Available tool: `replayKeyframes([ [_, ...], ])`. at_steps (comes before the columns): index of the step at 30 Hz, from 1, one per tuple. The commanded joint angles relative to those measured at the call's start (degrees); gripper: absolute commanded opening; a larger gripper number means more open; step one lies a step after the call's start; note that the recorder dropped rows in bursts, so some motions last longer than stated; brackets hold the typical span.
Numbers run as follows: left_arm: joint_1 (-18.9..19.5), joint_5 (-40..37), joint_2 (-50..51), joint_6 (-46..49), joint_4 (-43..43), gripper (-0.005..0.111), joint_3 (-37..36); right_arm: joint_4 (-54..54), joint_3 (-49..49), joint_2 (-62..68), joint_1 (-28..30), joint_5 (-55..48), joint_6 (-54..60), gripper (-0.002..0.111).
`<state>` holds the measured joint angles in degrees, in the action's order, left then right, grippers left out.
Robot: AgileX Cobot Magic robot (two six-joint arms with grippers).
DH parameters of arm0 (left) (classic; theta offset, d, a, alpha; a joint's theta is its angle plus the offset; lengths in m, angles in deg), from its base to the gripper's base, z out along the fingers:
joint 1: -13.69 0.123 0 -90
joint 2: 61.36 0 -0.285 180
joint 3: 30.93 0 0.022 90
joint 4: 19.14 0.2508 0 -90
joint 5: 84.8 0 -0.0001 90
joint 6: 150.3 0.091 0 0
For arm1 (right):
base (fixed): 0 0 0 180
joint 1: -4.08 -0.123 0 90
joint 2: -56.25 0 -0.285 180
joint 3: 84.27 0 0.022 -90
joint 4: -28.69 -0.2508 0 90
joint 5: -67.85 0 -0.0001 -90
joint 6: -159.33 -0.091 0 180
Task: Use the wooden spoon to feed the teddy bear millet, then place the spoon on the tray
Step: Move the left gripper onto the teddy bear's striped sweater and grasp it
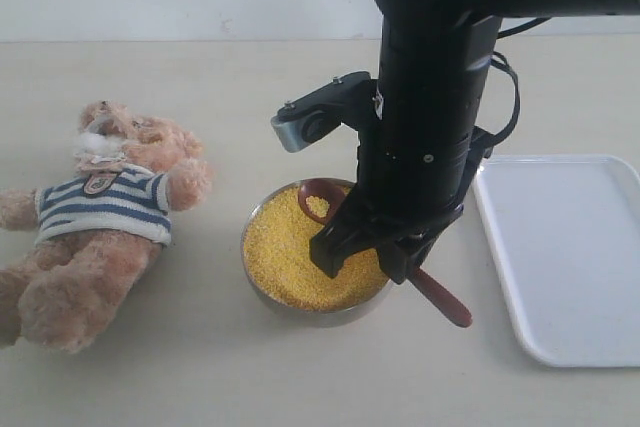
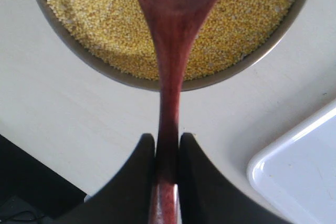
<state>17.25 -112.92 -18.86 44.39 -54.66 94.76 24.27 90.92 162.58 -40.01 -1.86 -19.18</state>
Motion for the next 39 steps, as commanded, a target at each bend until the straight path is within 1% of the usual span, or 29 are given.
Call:
replayKeyframes([
  [1,-0.1,-4.9,14.9,0.7,9.5,0.004,10.6,0.0,0.3,-0.8,0.1,-0.2,0.4,0.0],
  [4,-0.1,-5.8,24.0,-0.2,12.5,0.004,16.0,0.1,0.3,-0.8,0.1,-0.2,0.5,0.0],
  [7,-0.1,-7.1,32.6,-0.1,12.6,0.005,20.0,0.1,0.3,-0.8,0.1,-0.2,0.5,0.0],
  [9,-0.1,-8.9,38.4,0.0,12.6,0.013,22.3,0.1,0.3,-0.8,0.1,-0.2,0.5,0.0],
  [12,-0.1,-11.5,46.2,2.9,11.7,0.036,24.9,0.1,0.3,-0.8,0.1,-0.2,0.6,0.0],
  [14,-0.1,-13.6,50.4,3.7,9.3,0.057,26.6,0.1,0.3,-0.8,0.1,-0.2,0.6,0.0],
  [15,-0.1,-14.7,51.9,3.7,8.1,0.064,27.2,0.1,0.3,-0.8,0.1,-0.2,0.7,0.0],
  [16,-0.1,-16.1,53.6,3.9,7.3,0.071,28.2,0.1,0.3,-0.8,0.1,-0.2,0.7,0.0],
  [17,-0.1,-19.2,56.4,4.9,6.2,0.079,29.9,0.1,0.3,-0.8,0.1,-0.2,0.8,0.0],
  [19,-0.1,-23.9,60.0,5.1,4.8,0.08,31.8,0.1,0.3,-0.8,0.1,-0.2,1.0,0.0],
  [20,-0.1,-24.6,60.9,3.4,4.1,0.08,32.2,0.1,0.3,-0.8,0.1,-0.2,1.0,0.0],
  [22,-0.1,-24.6,62.7,2.9,1.4,0.08,32.5,0.1,0.3,-0.8,0.1,-0.2,1.2,0.0],
  [26,-0.1,-24.4,63.2,5.5,1.3,0.08,32.5,0.1,0.3,-0.8,0.1,-0.2,1.6,0.0],
  [29,-0.1,-24.0,63.2,5.5,1.0,0.08,32.5,0.1,0.3,-0.8,0.1,-0.2,1.6,0.0],
  [35,-0.1,-25.6,63.2,4.9,3.6,0.08,36.5,0.1,0.3,-0.8,0.1,-0.2,1.6,0.0],
  [39,-0.1,-27.5,63.2,-0.5,12.2,0.083,37.7,0.1,0.3,-0.8,0.1,-0.2,1.6,0.0],
])
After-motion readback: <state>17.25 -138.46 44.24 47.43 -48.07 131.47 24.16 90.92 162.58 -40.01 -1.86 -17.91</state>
